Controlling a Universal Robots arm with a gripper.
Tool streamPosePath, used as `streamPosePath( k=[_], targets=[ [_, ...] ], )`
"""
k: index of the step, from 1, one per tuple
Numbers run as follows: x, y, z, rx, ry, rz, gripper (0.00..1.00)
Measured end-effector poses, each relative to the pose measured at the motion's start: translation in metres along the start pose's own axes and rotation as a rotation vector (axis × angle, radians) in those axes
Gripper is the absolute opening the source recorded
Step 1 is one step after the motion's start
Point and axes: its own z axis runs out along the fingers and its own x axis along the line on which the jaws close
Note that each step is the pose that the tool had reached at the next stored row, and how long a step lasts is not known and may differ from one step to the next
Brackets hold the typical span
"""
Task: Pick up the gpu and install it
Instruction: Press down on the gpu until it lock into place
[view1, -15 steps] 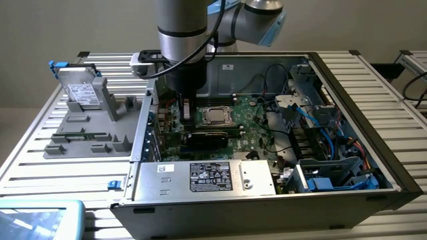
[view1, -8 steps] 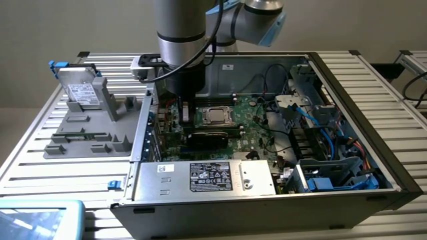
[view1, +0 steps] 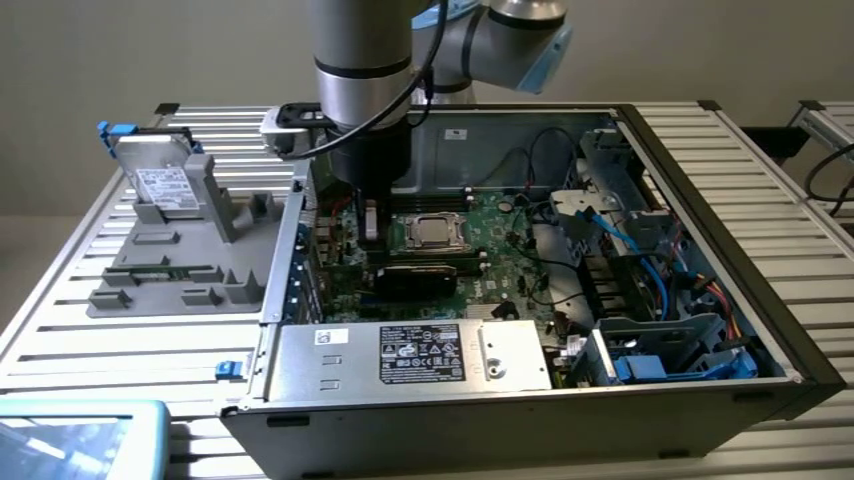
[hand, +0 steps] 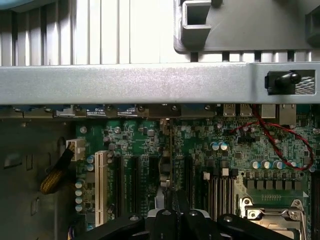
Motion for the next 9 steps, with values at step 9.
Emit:
streamPosePath(
  k=[9],
  targets=[
    [0.004, -0.0216, -0.0026, -0.0102, 0.004, 0.0, 0.12]
  ],
)
